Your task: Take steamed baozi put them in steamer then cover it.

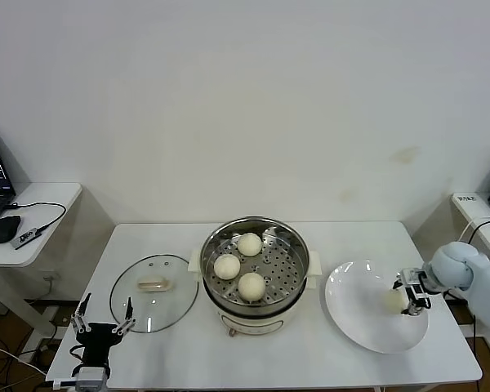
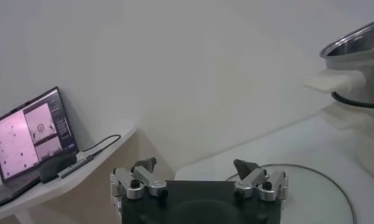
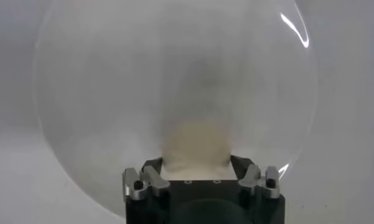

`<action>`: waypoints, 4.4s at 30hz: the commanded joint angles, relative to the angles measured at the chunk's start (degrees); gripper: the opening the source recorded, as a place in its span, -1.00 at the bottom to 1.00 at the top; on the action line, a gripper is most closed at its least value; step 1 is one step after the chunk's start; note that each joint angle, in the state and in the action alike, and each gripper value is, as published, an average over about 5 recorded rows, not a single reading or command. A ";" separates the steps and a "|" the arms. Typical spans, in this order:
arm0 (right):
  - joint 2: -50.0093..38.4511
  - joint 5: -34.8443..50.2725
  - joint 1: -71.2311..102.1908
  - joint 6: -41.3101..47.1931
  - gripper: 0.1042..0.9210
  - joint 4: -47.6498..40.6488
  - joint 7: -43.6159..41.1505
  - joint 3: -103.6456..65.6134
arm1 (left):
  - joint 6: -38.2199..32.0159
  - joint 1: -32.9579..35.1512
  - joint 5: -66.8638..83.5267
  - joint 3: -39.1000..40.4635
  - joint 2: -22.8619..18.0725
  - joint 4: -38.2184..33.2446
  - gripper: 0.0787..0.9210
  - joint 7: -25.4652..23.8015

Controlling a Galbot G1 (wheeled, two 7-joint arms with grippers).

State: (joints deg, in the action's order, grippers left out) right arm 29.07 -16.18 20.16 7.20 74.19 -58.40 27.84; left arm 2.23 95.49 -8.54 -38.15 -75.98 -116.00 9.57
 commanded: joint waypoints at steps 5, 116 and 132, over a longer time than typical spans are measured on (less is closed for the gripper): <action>-1.26 1.25 -3.09 0.37 0.16 1.37 -1.20 1.04 | -0.02 0.04 -0.03 0.04 -0.11 -0.20 0.77 0.00; 5.11 37.80 40.38 -2.38 0.76 34.34 60.23 -46.48 | -1.36 -2.12 -1.24 1.81 -0.84 2.19 0.77 0.21; 44.48 32.41 66.01 -13.52 0.76 33.06 41.79 -80.77 | -4.73 -4.32 -14.96 2.42 1.48 8.24 0.77 1.38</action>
State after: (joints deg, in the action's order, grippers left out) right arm 51.68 19.67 60.91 1.95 106.48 -8.67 -21.84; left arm -0.68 91.73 -13.02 -35.62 -75.83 -110.99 10.40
